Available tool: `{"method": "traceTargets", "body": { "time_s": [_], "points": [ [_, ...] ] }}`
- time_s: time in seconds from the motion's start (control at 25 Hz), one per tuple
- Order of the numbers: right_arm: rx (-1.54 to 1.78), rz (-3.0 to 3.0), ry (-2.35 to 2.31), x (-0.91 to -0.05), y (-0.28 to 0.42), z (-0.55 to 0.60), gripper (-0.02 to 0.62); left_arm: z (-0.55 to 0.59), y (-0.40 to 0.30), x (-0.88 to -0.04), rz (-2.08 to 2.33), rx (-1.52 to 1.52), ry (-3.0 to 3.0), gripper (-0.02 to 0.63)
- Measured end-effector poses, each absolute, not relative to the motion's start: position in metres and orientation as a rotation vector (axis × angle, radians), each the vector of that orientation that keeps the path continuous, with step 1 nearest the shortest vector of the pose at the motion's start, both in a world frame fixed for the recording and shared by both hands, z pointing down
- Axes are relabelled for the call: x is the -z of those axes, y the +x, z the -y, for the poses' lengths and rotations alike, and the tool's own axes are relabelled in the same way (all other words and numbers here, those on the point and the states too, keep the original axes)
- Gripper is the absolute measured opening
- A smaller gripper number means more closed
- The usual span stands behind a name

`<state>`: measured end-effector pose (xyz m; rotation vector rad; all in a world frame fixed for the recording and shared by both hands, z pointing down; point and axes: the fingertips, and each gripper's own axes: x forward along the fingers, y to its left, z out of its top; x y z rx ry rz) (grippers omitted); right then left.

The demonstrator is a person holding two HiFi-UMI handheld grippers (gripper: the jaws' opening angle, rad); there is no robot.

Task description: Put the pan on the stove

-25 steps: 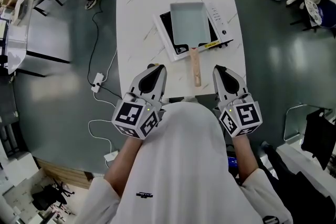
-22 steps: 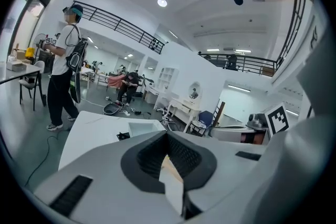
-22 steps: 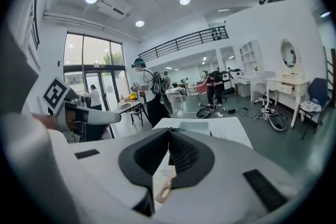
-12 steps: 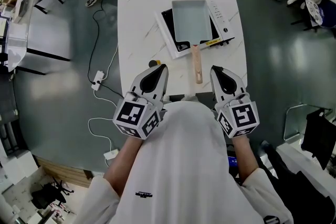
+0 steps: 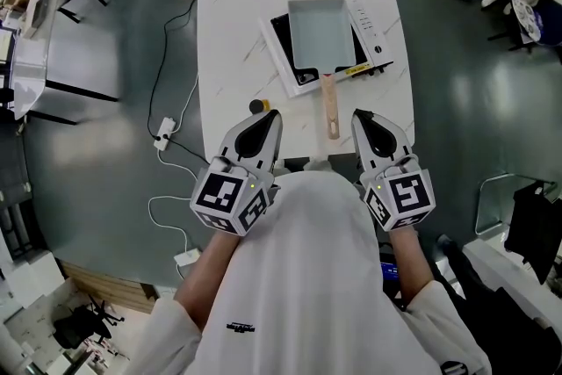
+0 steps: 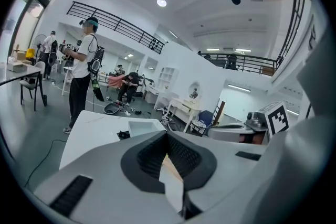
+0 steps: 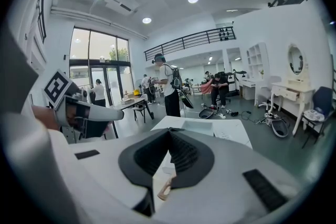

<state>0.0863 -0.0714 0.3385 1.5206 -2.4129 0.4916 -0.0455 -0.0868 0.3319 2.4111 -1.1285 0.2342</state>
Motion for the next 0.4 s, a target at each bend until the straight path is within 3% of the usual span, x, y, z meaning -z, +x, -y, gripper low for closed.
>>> {"method": "traceTargets", "body": {
  "time_s": [0.4],
  "points": [
    [-0.492, 2.408, 1.525, -0.3422, 0.0881, 0.0725, 0.003, 0.0860, -0.0426, -0.3372, 1.117, -0.238, 2.409, 0.000]
  ]
}}
